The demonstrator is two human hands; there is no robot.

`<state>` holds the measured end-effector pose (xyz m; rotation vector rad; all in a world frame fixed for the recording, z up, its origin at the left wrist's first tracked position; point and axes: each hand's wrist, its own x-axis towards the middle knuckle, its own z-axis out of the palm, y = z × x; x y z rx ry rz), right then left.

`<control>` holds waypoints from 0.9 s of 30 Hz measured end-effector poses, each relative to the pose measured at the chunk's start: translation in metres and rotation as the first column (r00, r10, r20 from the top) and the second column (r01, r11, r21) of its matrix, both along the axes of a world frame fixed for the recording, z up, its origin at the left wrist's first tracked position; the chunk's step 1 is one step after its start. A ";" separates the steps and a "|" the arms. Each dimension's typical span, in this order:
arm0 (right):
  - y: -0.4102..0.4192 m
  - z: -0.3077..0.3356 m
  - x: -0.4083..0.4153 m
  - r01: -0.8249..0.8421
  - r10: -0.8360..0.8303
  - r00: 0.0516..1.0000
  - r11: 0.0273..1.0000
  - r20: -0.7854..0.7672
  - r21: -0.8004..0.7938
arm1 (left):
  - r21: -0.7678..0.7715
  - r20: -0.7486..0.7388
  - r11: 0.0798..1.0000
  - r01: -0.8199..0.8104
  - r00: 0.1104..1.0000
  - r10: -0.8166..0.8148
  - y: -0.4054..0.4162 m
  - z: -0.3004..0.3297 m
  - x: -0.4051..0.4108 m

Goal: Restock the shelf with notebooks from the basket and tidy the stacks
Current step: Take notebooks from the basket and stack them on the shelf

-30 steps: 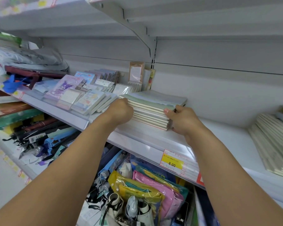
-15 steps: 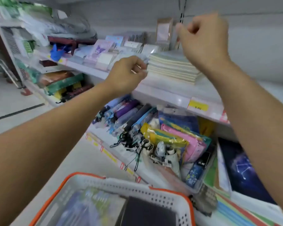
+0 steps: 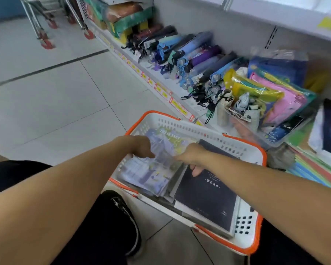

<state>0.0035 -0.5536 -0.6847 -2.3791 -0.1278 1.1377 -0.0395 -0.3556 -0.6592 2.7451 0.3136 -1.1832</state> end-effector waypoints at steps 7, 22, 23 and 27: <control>0.014 -0.041 -0.016 0.679 -0.608 0.734 0.664 -0.303 0.311 | -0.149 -0.001 0.988 0.029 1.000 -0.029 -0.019 -0.001 0.009; 0.002 -0.026 -0.014 0.489 -0.276 0.859 0.691 -0.431 0.533 | -0.432 0.213 0.882 -0.190 0.928 0.305 -0.022 0.011 -0.002; -0.007 -0.019 -0.006 0.478 -0.268 0.869 0.669 -0.416 0.569 | -0.421 0.341 0.878 -0.228 0.857 0.386 -0.015 0.012 0.000; -0.048 0.005 0.028 0.476 -0.226 0.877 0.531 -0.424 0.701 | -0.637 0.289 0.589 -0.497 0.554 0.781 0.005 0.027 0.003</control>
